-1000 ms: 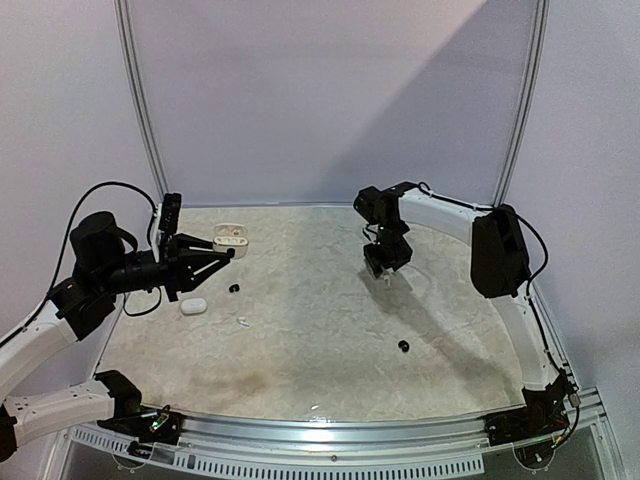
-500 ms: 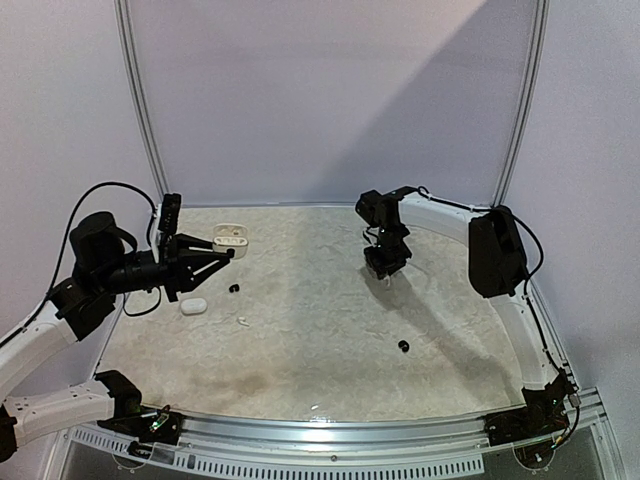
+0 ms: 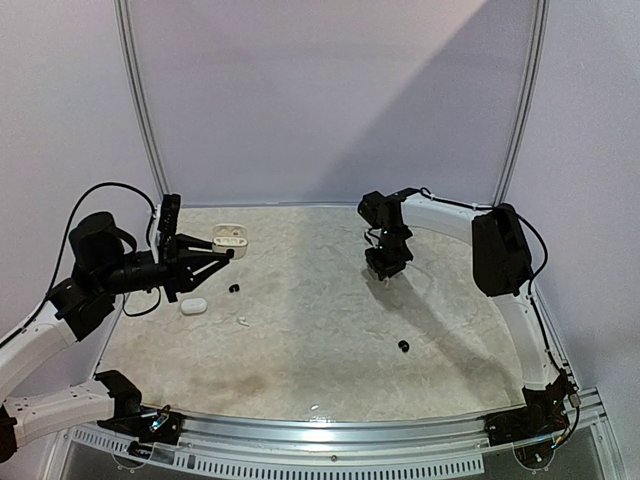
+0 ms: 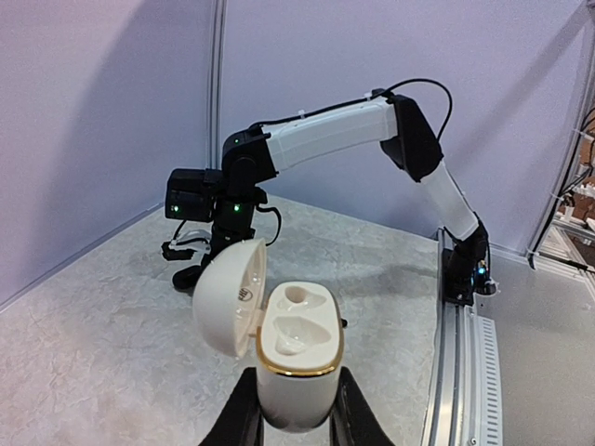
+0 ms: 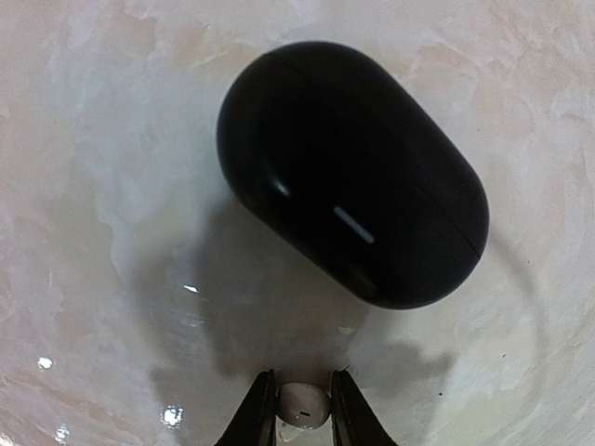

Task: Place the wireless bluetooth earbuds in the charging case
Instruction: Pick up the right earbud from the center of the board.

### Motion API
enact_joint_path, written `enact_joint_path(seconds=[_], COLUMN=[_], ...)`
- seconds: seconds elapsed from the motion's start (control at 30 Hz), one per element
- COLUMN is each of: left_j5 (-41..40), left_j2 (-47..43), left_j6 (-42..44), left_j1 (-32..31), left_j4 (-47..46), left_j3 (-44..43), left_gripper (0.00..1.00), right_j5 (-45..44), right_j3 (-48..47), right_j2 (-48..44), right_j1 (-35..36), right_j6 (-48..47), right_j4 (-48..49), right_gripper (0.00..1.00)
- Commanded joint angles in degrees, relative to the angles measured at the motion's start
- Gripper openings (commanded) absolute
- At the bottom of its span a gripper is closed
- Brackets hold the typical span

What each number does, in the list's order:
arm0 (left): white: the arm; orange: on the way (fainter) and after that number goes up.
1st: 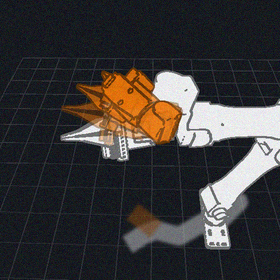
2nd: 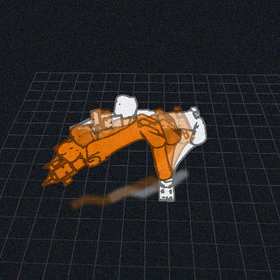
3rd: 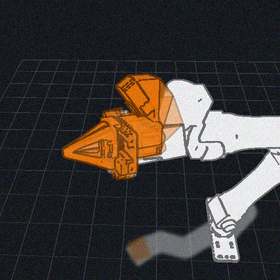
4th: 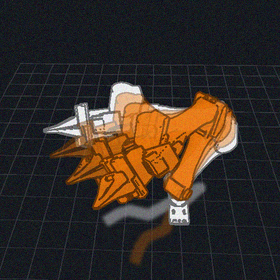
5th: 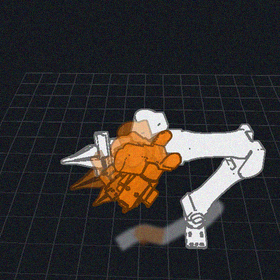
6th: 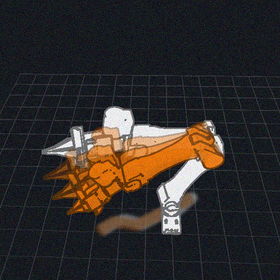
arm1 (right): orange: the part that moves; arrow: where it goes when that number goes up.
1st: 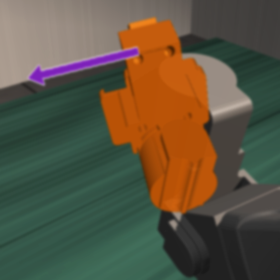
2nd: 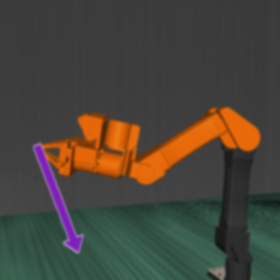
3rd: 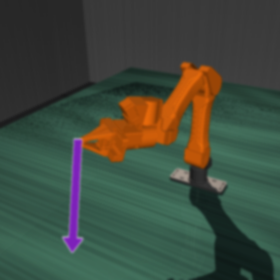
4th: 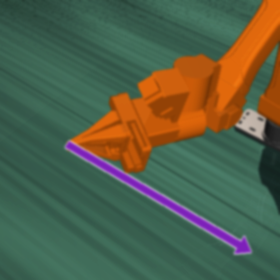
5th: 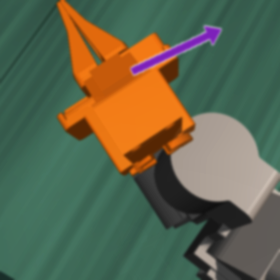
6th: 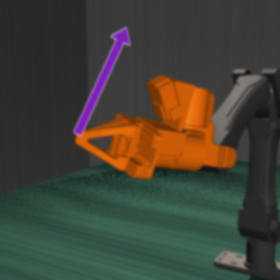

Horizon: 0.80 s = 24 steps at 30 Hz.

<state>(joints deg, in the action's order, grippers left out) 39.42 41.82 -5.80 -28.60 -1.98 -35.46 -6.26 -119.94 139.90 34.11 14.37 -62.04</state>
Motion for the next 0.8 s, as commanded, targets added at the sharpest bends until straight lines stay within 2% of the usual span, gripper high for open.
enact_joint_path(seconds=[0.0,0.2,0.47,0.6,0.77], left_j5=[0.2,0.2,-0.1,-2.3,-6.7], left_j2=[-0.7,-0.8,-0.9,-1.3,-2.0], left_j6=[0.8,1.1,1.8,2.8,5.6], left_j1=[0.2,0.4,0.4,0.3,0.3], left_j4=[0.6,0.7,0.9,0.2,-3.2], left_j3=[-0.1,-0.1,-0.2,-0.2,0.1], left_gripper=[0.0,0.0,0.0,0.0,0.0], right_j5=[0.6,-0.1,0.4,1.8,4.1], right_j3=[1.9,2.1,1.7,1.5,-0.4], right_j2=[0.2,-0.1,-0.6,-4.4,-12.2], right_j1=[-0.2,-0.2,-0.1,0.0,2.0], right_j6=[0.3,0.7,0.8,0.8,1.2], right_j4=[-2.9,-3.7,-3.5,-1.5,2.8], right_gripper=[0.2,0.21,0.05,0.0,0.0])
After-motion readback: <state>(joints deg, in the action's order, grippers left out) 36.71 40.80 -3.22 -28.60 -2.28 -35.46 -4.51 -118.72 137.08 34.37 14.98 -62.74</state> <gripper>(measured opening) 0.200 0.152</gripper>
